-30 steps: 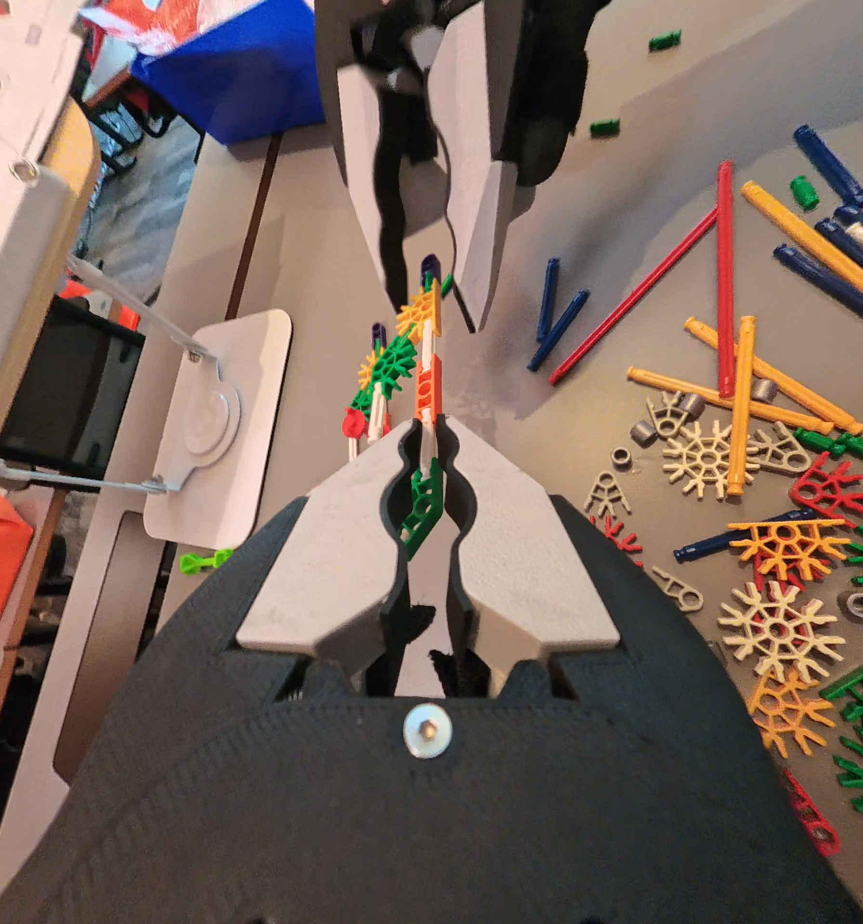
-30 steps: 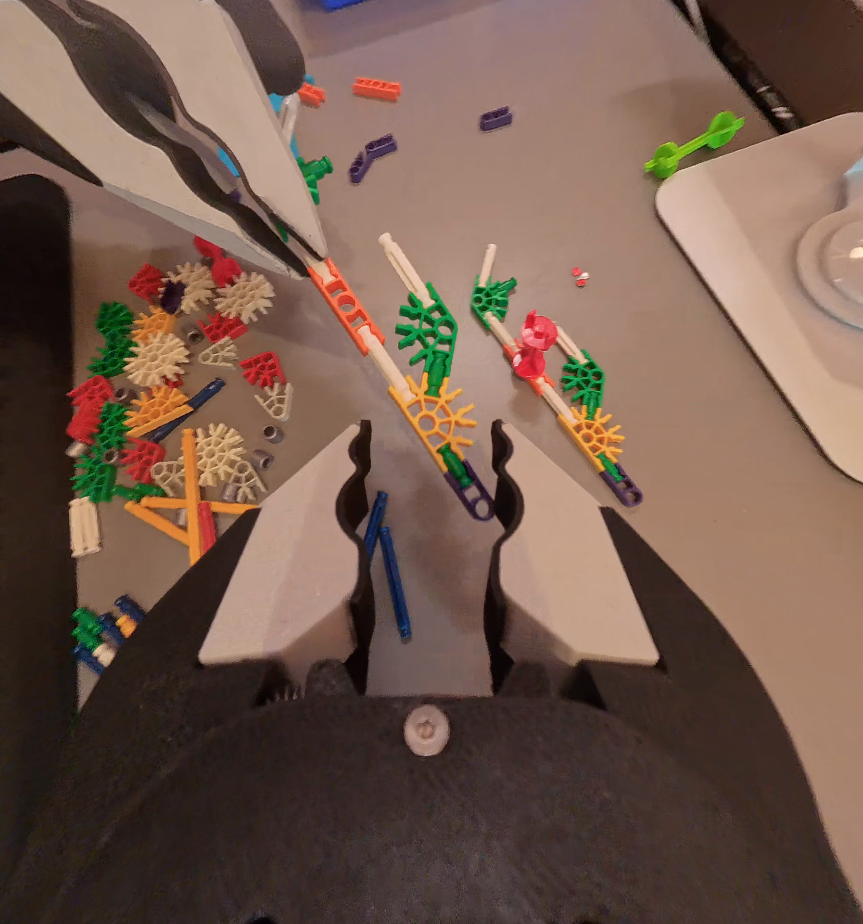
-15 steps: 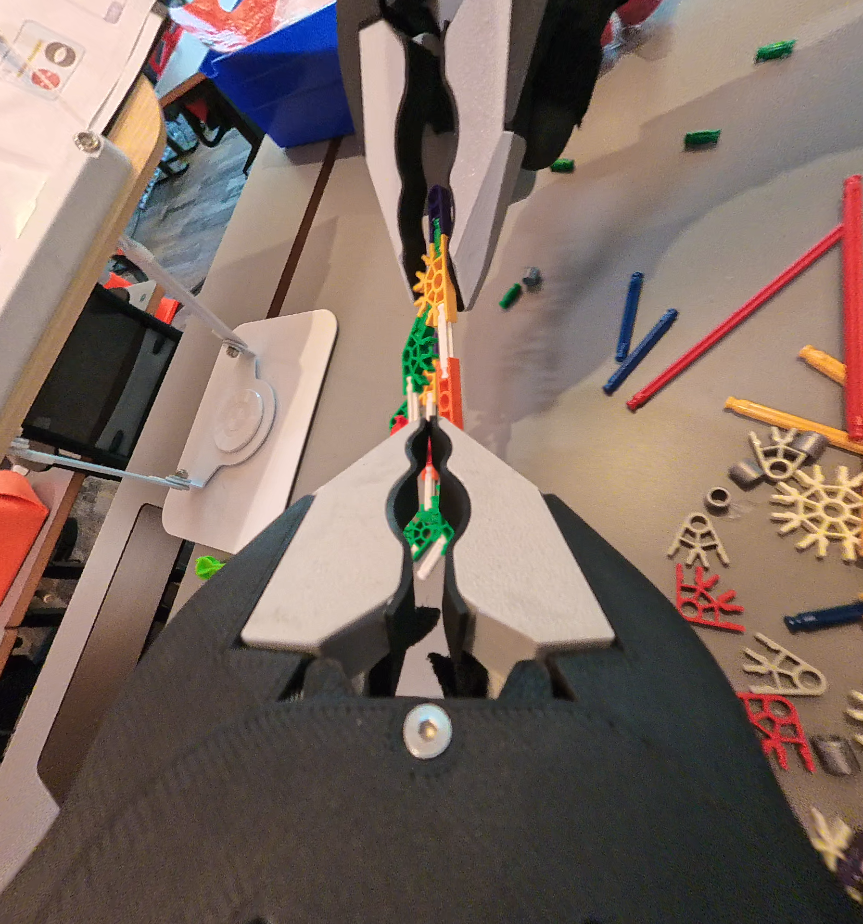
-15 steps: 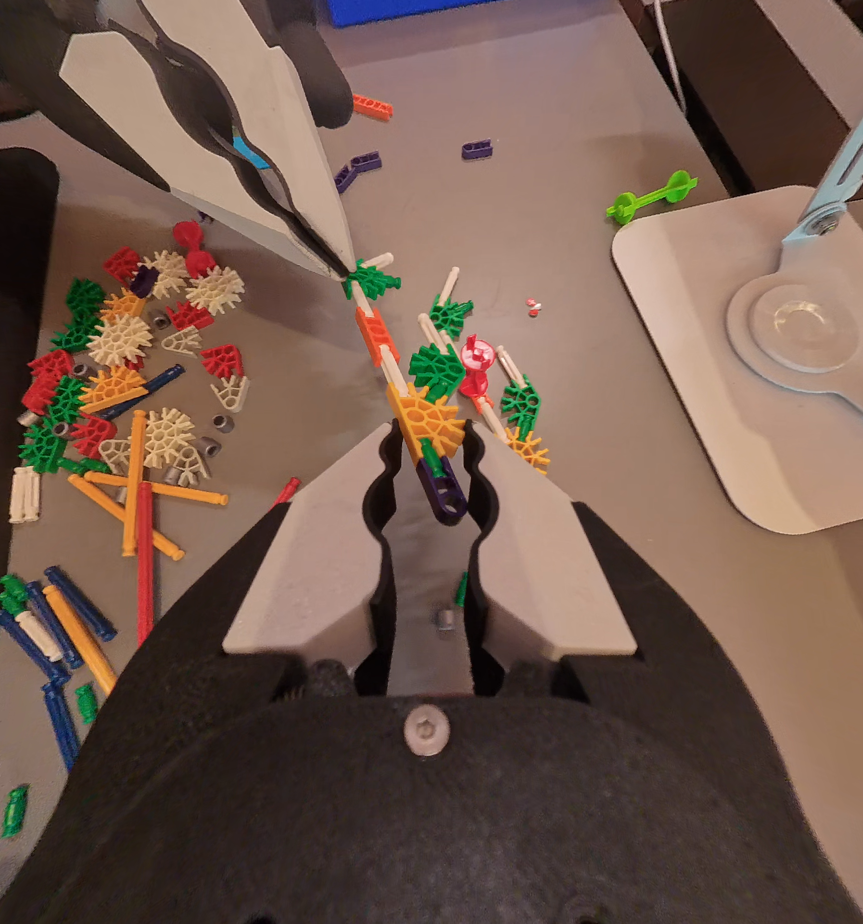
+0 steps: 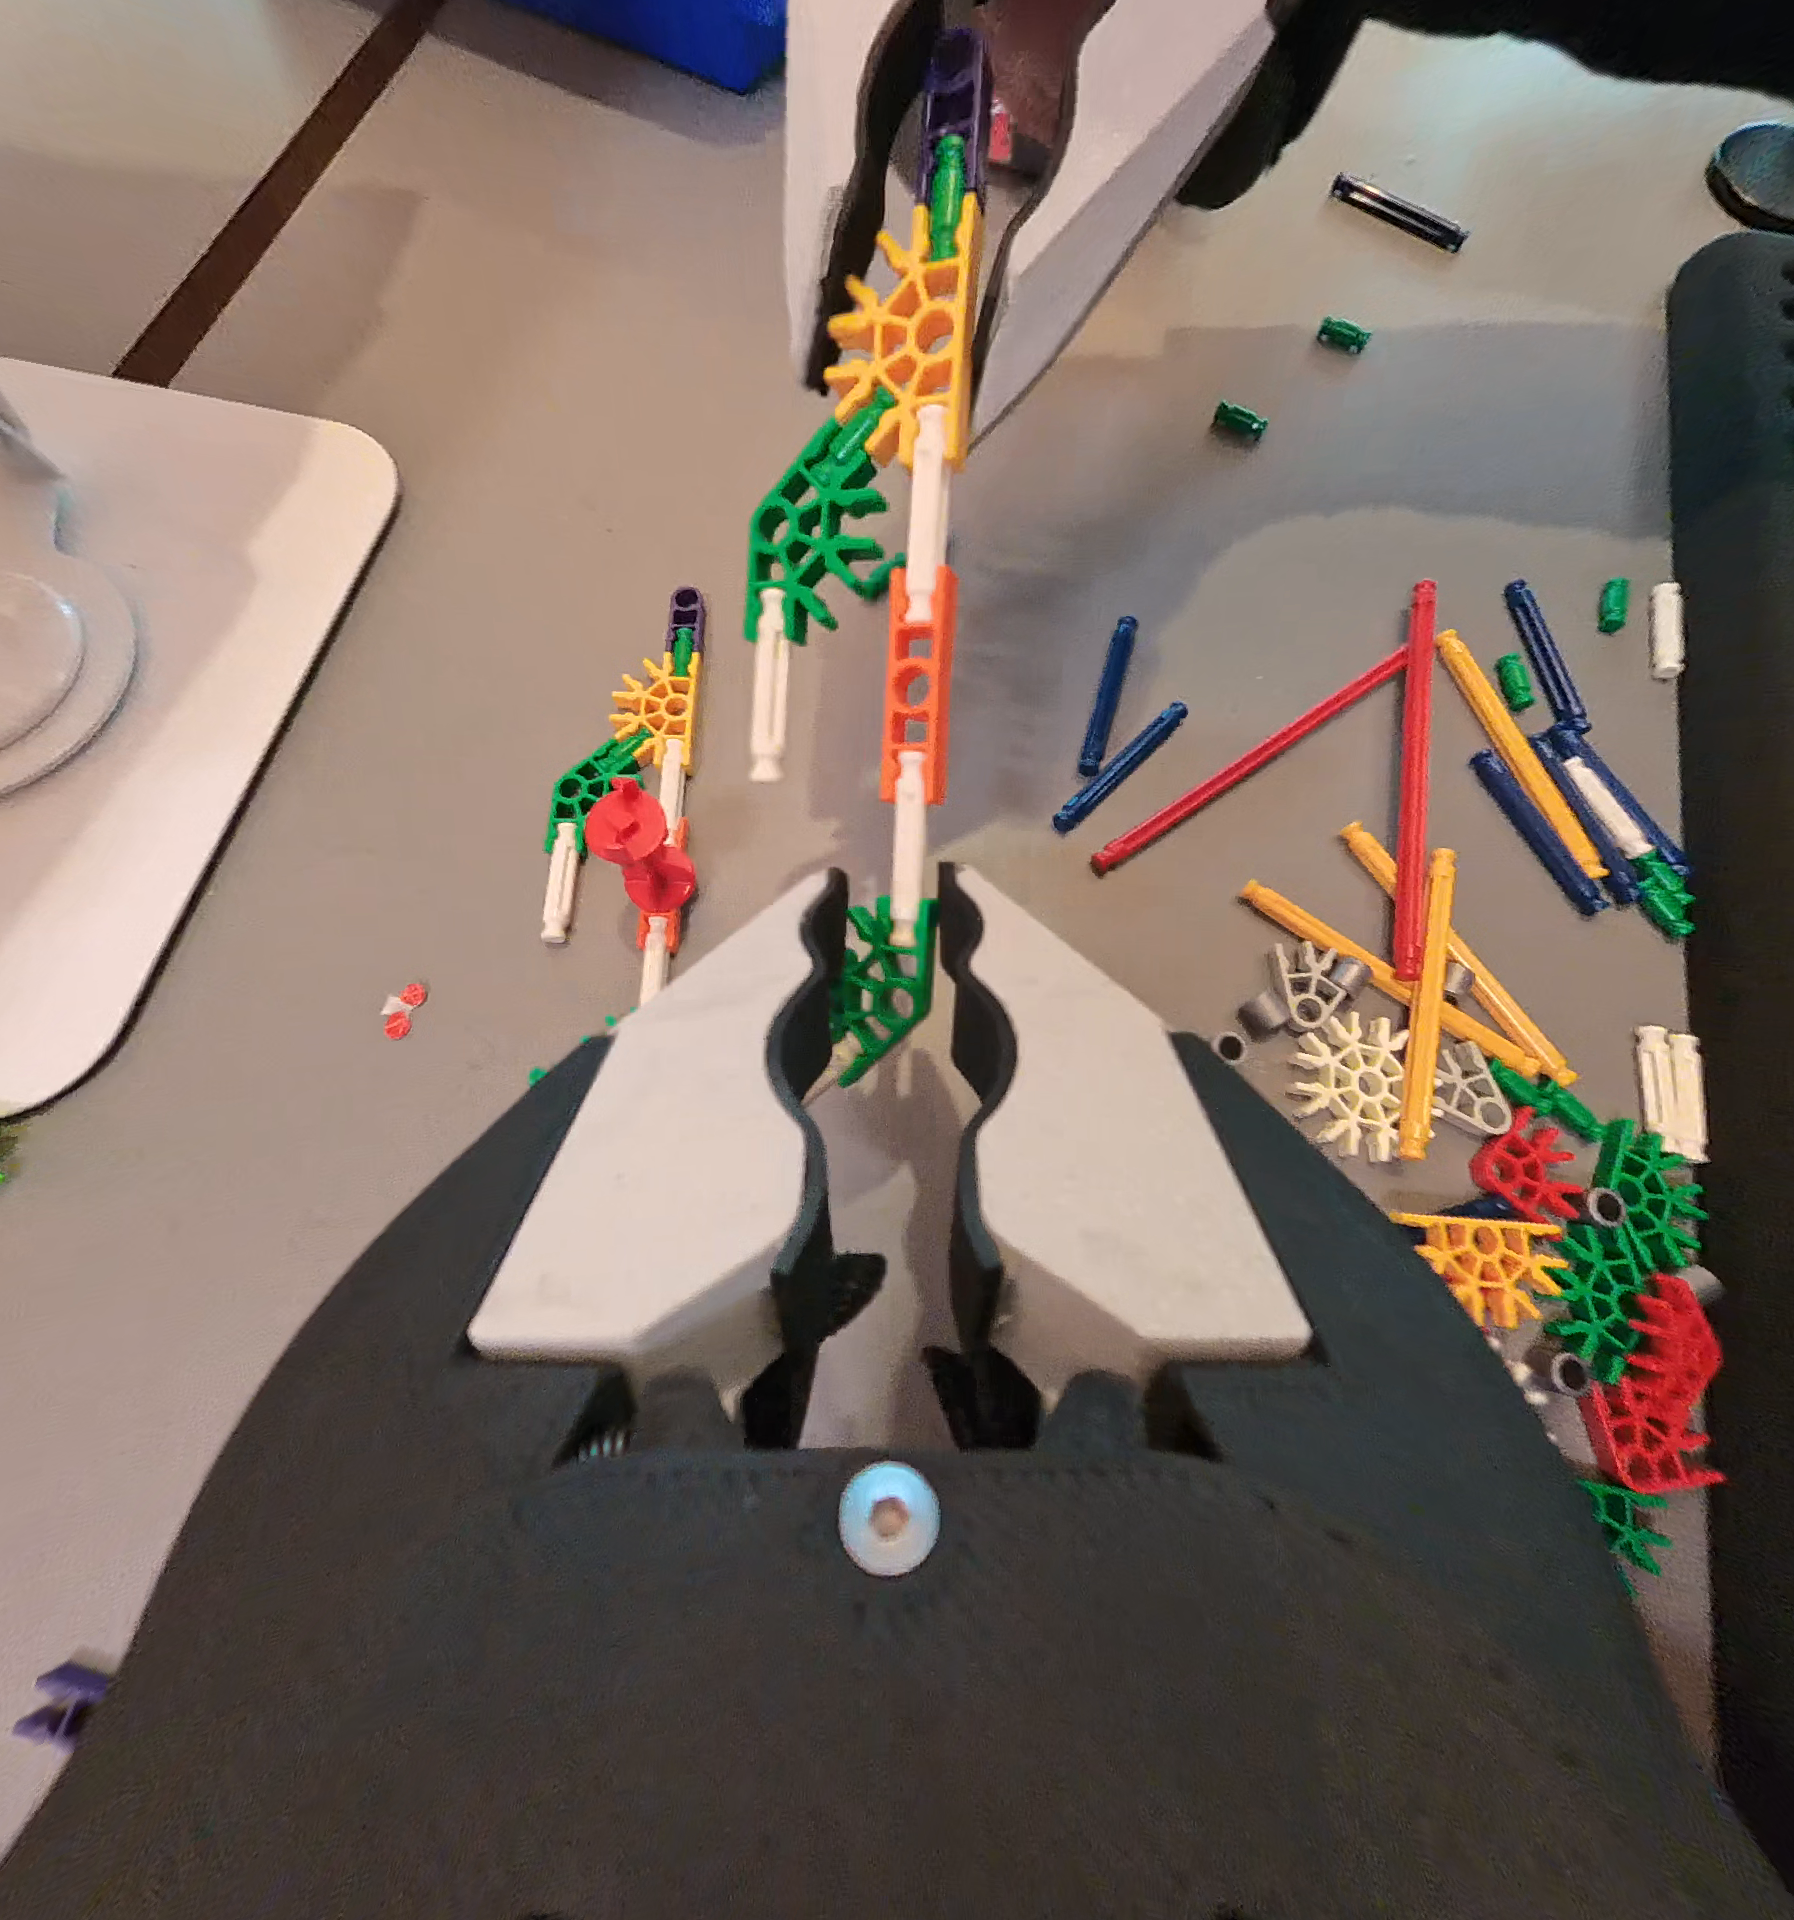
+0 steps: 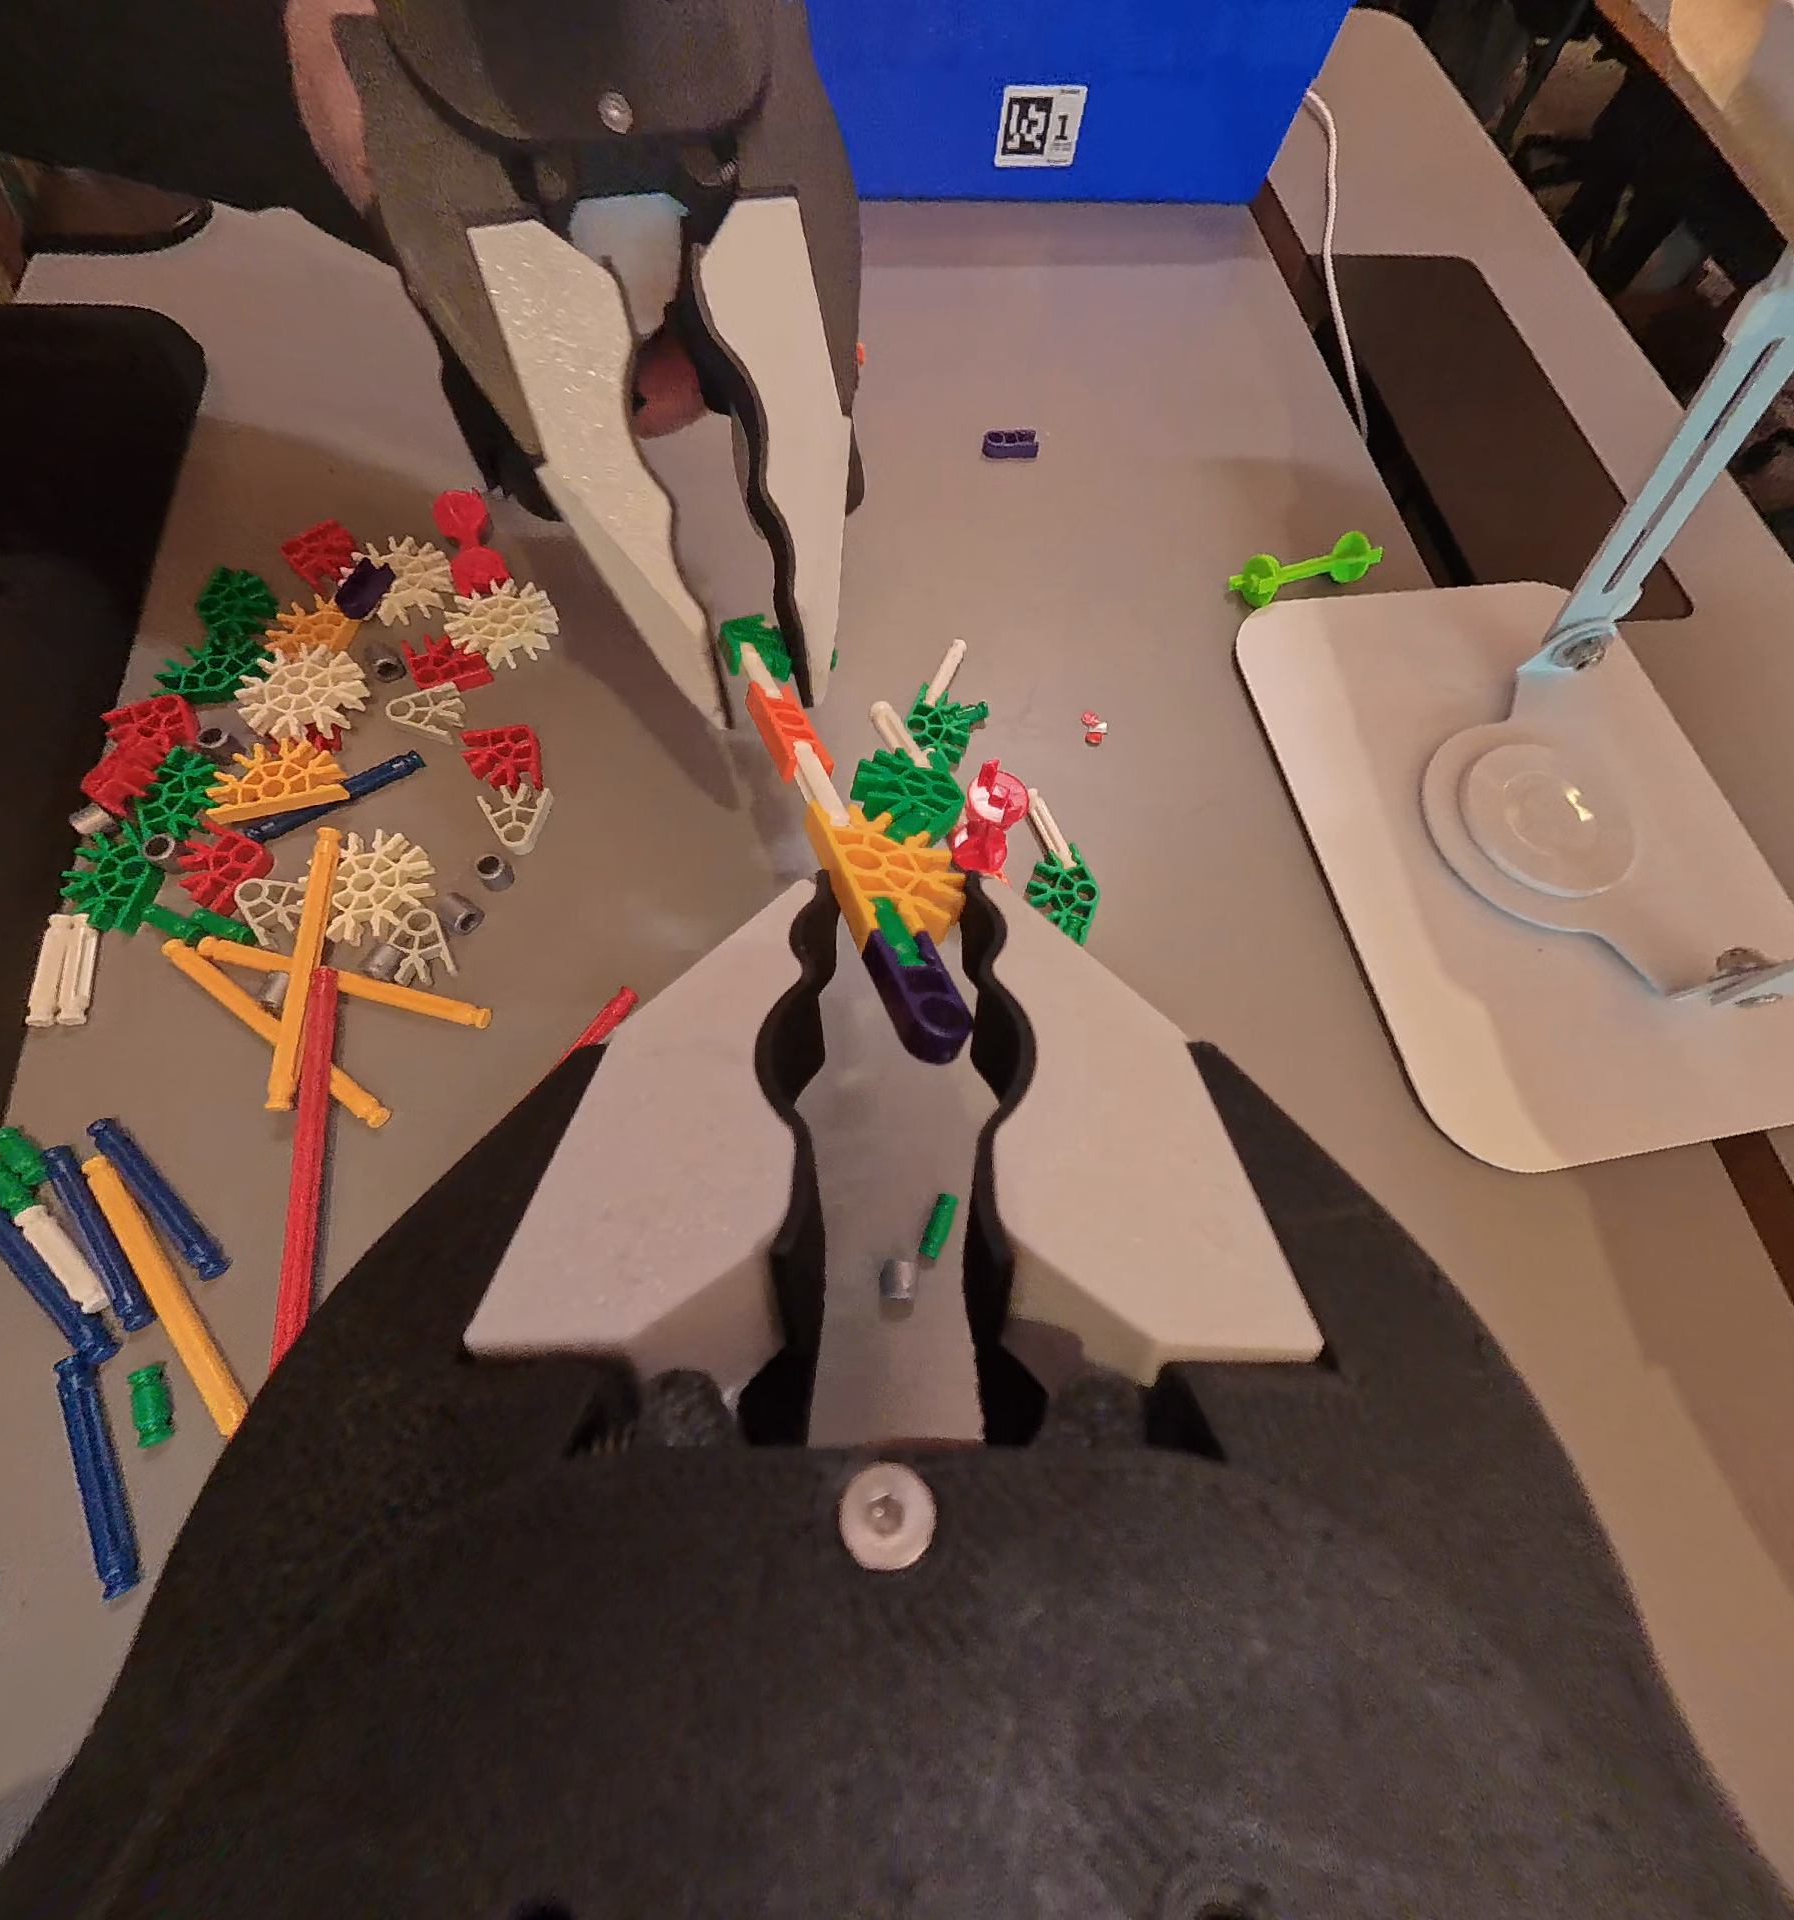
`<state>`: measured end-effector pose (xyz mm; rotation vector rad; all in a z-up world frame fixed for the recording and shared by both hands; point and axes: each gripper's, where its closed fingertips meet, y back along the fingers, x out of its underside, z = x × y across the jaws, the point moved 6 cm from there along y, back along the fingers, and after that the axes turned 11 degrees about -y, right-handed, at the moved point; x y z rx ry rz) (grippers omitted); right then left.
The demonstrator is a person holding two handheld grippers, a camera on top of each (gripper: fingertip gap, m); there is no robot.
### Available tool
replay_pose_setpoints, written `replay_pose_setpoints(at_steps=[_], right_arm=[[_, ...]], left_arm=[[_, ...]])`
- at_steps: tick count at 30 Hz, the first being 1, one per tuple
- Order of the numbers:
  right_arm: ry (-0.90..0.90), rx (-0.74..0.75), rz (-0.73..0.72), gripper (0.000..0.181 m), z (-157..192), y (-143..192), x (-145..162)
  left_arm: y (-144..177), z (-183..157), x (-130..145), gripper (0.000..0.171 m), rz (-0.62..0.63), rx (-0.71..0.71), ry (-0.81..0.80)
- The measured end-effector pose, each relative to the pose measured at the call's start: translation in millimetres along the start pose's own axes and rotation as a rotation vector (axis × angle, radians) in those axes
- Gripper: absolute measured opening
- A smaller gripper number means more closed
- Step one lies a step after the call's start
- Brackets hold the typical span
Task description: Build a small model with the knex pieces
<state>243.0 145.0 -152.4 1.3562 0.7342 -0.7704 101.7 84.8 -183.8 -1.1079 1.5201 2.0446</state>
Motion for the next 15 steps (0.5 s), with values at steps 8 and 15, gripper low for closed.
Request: replay_pose_setpoints(at_steps=[8,15], right_arm=[[-0.046,0.000,-0.015,0.023,-1,4,2],[-0.142,-0.017,-0.006,0.024,-21,-8,2]], left_arm=[[2,2,-5,0.014,0.000,-0.068,-0.035],[3,21,-4,0.014,0.149,-0.256,-0.217]])
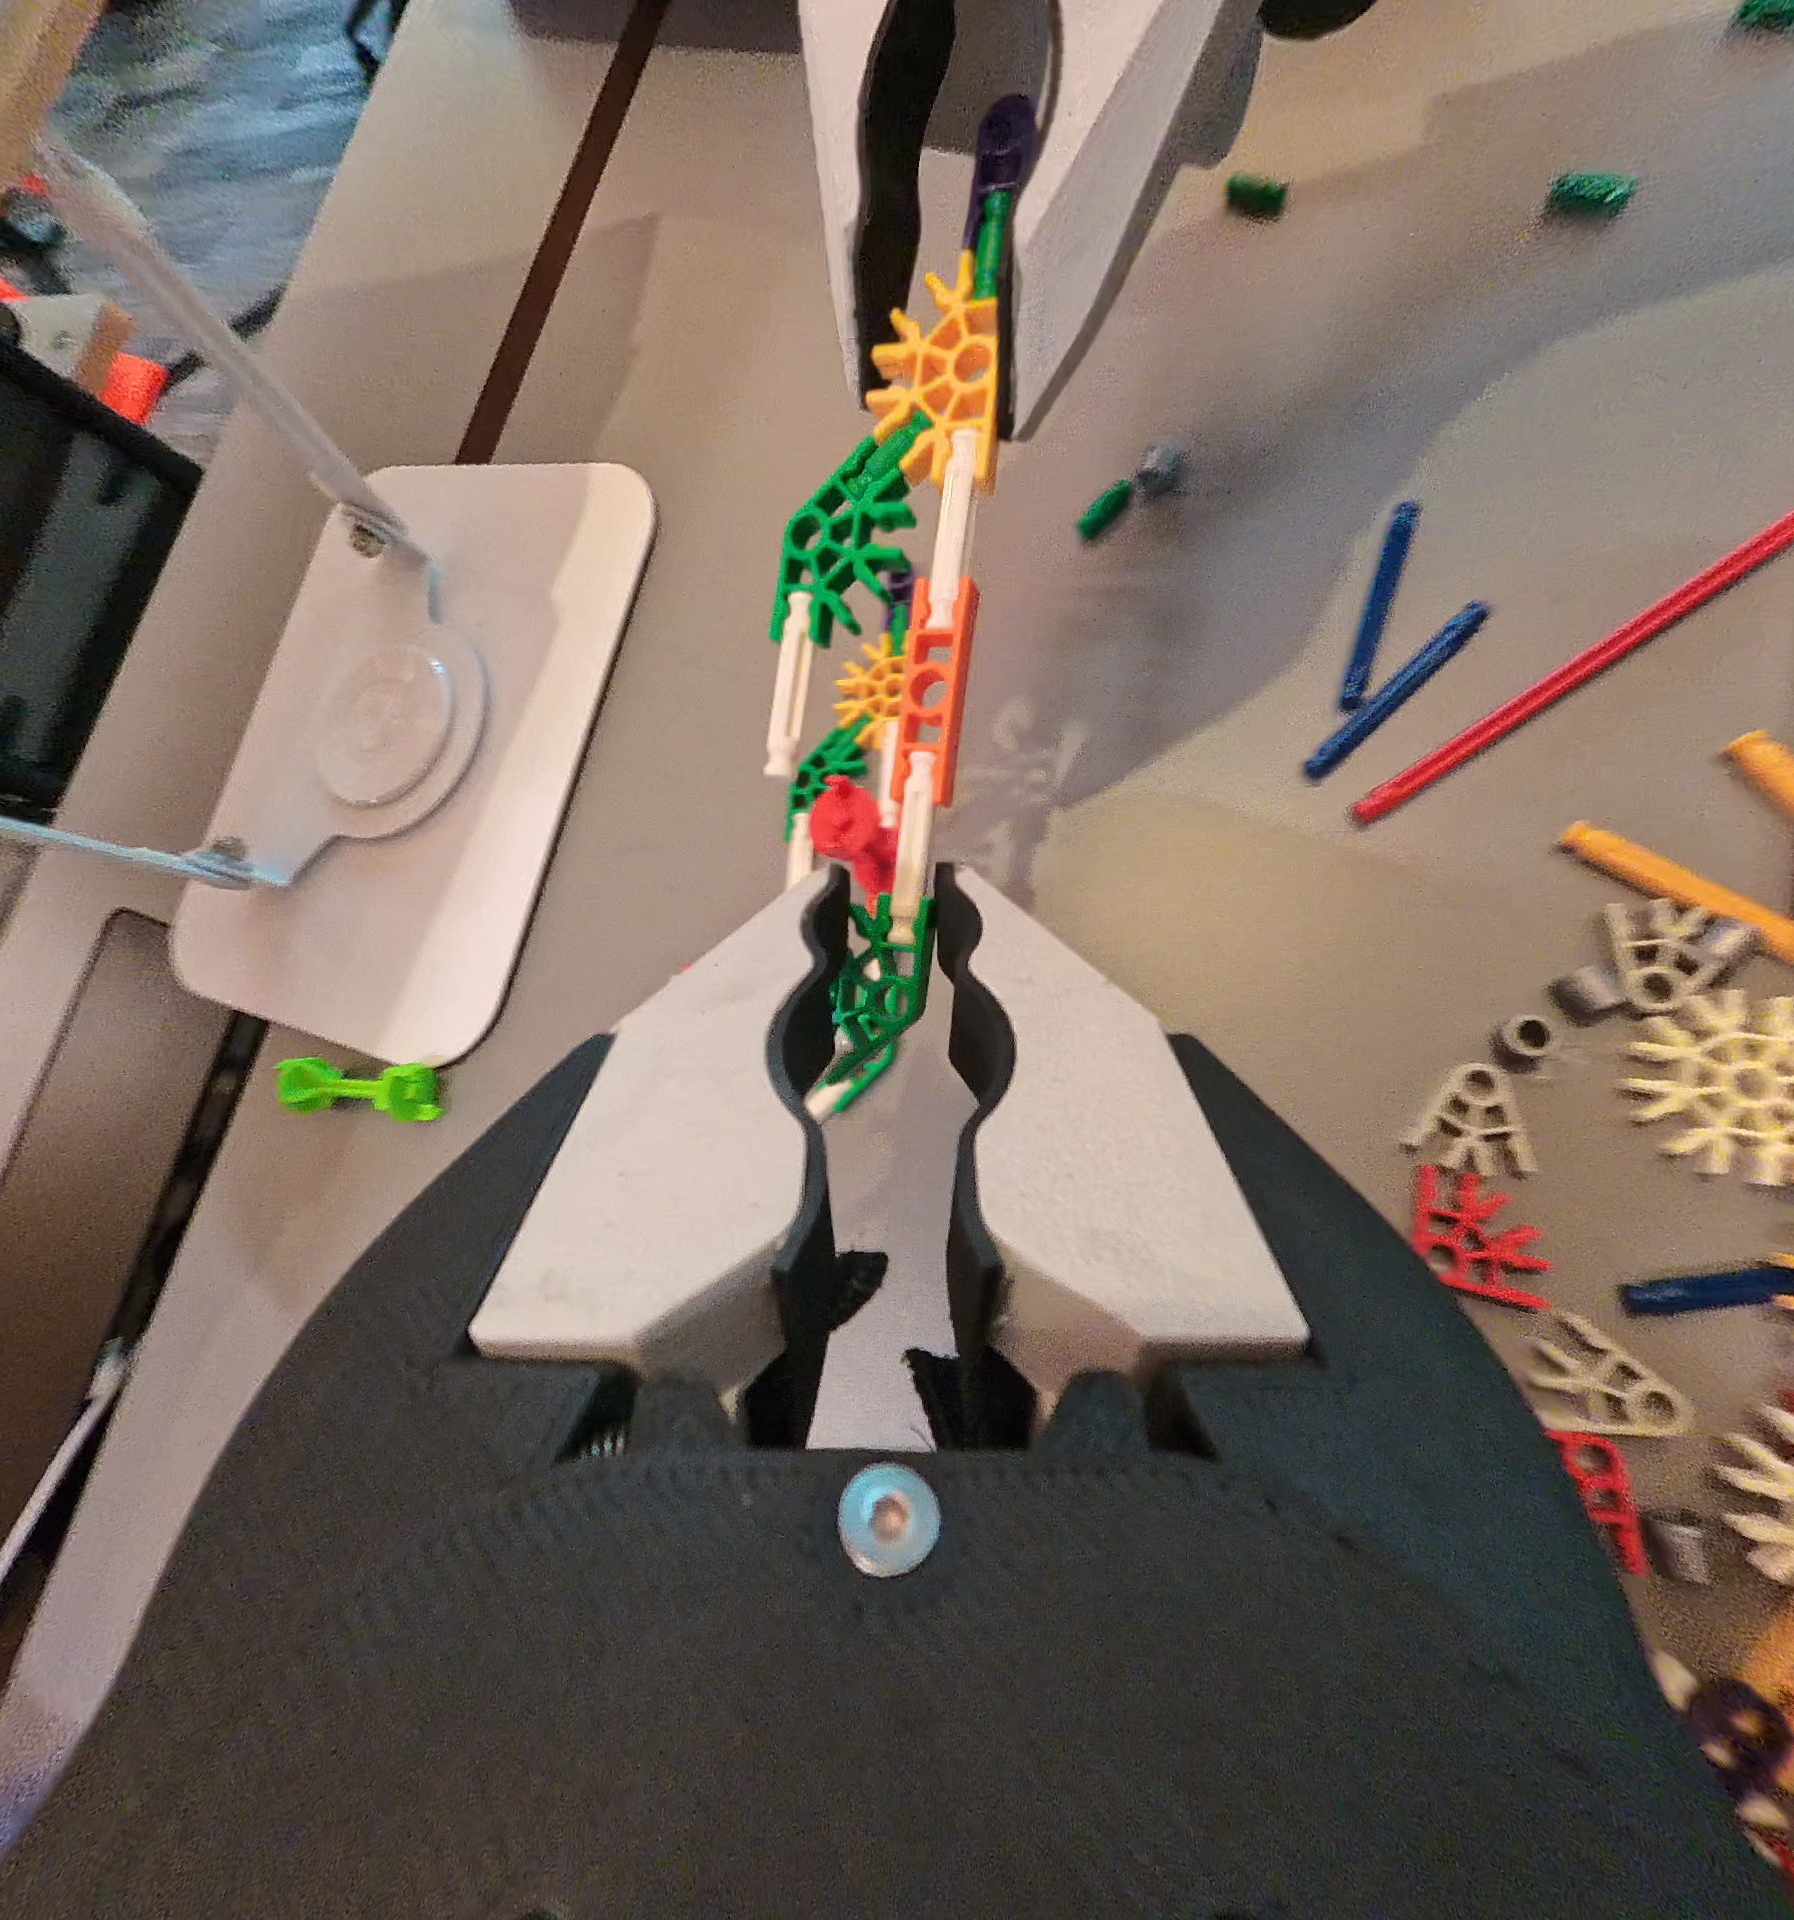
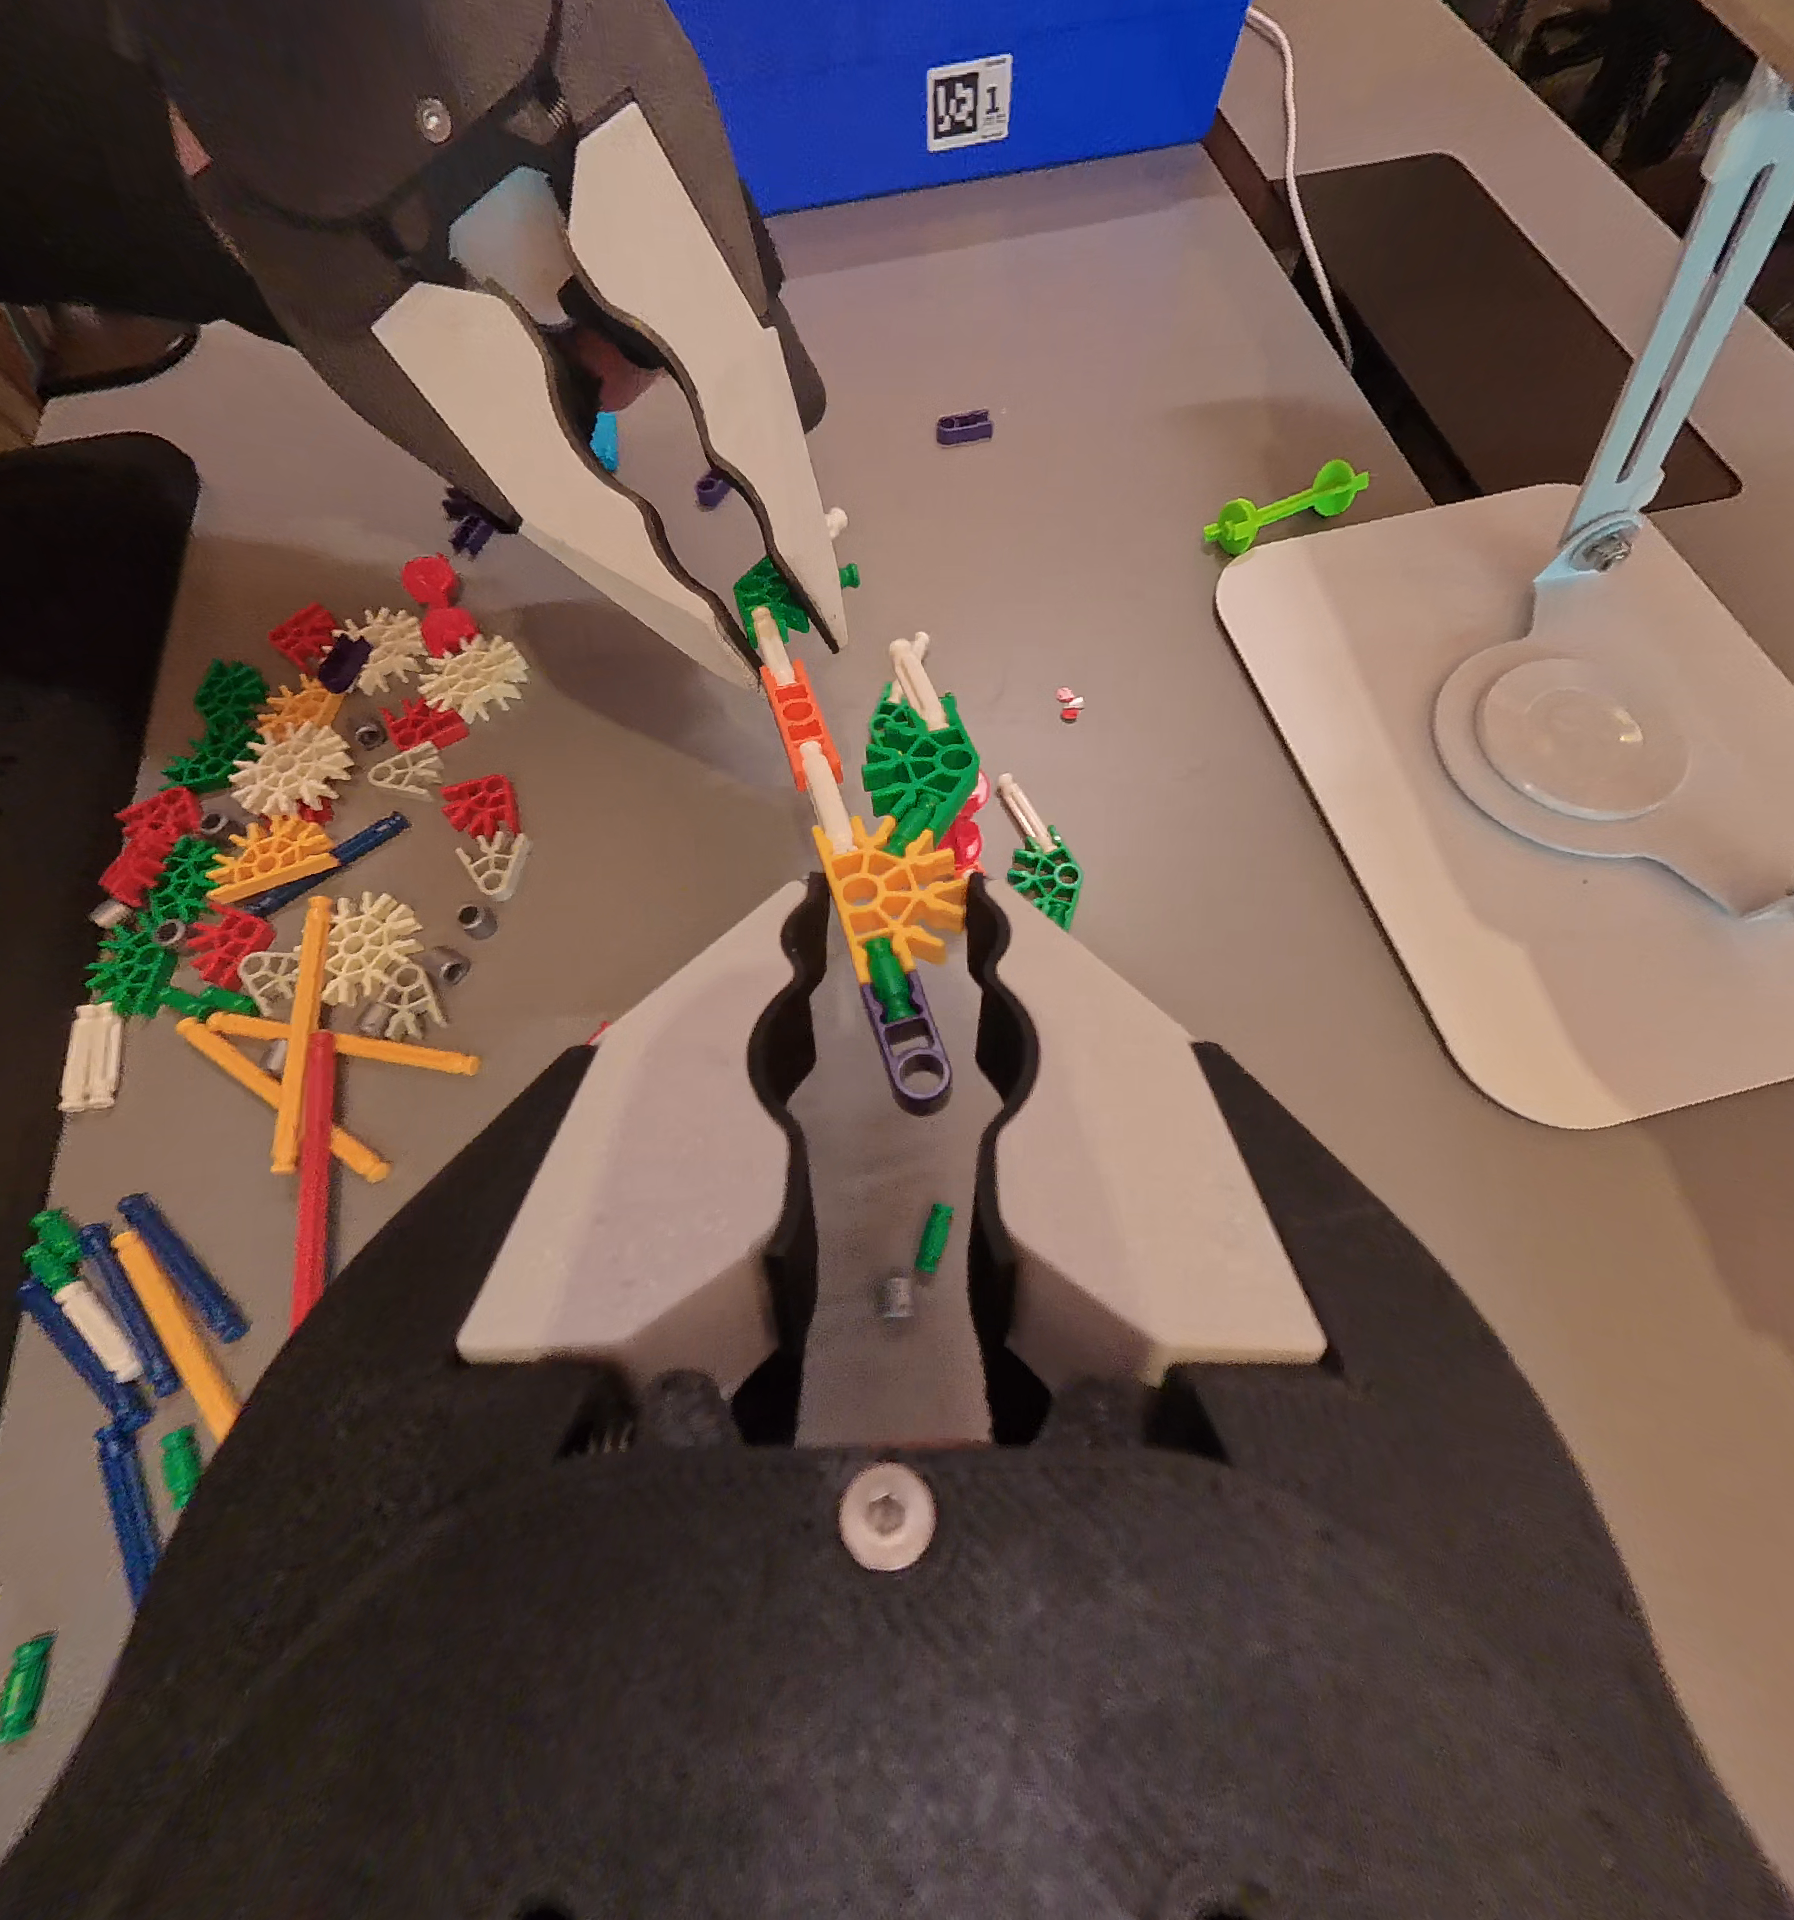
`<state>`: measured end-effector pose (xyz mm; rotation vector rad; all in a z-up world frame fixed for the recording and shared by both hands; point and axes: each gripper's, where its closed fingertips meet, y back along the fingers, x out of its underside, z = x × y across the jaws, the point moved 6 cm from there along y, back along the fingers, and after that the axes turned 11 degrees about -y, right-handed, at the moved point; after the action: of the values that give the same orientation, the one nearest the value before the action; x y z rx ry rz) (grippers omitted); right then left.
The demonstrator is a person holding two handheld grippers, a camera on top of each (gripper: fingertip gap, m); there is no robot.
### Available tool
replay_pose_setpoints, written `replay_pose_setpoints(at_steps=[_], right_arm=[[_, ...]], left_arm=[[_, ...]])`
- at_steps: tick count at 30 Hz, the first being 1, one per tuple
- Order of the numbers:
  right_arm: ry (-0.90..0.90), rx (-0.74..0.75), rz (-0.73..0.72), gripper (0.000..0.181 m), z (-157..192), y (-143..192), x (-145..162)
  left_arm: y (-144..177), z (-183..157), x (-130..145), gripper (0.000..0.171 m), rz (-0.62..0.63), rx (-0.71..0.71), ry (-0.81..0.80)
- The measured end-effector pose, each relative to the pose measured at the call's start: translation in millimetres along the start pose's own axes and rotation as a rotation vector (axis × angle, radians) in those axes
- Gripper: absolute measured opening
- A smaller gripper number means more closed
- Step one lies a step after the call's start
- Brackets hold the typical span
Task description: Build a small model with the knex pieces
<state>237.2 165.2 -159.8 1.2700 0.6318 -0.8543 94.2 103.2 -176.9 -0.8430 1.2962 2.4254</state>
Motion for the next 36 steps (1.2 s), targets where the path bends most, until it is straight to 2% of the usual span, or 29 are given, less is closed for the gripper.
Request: replay_pose_setpoints(at_steps=[5,12,20,36], right_arm=[[-0.038,-0.039,0.009,0.024,-21,-13,0],[-0.063,-0.073,0.063,0.023,-42,-30,8],[-0.062,-0.096,0.113,0.023,-49,-42,16],[-0.055,-0.122,0.162,0.023,-53,-47,19]], left_arm=[[-9,10,8,0.013,0.066,-0.045,-0.027],[-22,17,19,0.013,0.115,-0.032,-0.038],[-32,13,29,0.014,0.145,0.004,-0.029],[-31,13,29,0.014,0.140,0.019,-0.038]])
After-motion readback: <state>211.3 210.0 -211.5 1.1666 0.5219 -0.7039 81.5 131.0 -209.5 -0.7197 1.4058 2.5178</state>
